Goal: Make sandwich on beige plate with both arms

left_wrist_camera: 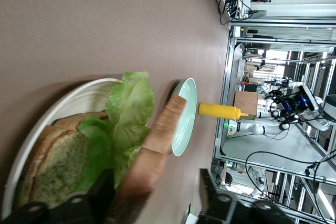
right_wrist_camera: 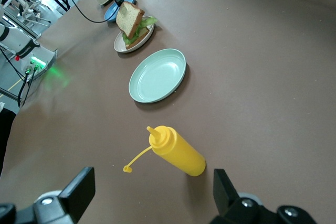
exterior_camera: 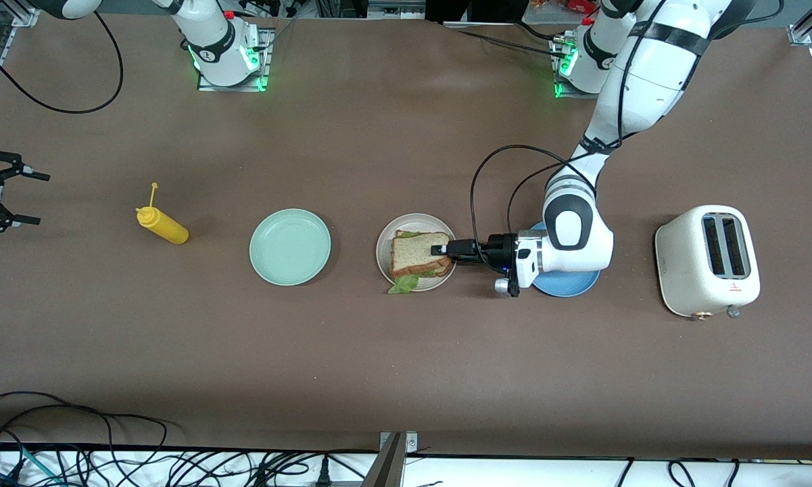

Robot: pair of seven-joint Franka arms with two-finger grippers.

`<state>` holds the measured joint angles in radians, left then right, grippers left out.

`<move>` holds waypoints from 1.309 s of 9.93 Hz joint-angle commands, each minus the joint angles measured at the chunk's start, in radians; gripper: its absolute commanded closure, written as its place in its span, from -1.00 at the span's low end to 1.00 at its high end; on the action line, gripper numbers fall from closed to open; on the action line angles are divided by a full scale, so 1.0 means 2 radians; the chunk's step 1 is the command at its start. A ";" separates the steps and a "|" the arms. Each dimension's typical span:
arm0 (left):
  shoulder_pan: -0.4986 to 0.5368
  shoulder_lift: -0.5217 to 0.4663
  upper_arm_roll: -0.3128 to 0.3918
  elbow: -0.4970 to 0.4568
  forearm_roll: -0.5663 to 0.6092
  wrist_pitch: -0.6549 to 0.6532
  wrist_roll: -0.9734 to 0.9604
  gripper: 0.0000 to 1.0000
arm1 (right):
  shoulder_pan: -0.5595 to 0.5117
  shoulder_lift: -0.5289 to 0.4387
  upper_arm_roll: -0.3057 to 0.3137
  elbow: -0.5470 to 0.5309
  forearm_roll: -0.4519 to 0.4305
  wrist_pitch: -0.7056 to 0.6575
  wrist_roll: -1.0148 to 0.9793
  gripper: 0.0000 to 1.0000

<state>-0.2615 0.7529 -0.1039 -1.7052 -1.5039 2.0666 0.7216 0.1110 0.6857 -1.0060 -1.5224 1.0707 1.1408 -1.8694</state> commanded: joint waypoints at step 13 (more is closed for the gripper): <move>0.051 -0.126 0.017 0.004 0.430 -0.002 -0.284 -1.00 | -0.049 -0.175 0.375 0.117 -0.446 0.144 0.704 -1.00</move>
<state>-0.1589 0.5460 -0.0731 -1.6784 -0.7761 2.0690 0.2591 0.0251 0.3868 -0.3483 -1.2698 0.2993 1.4121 -0.6088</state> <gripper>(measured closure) 0.000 0.000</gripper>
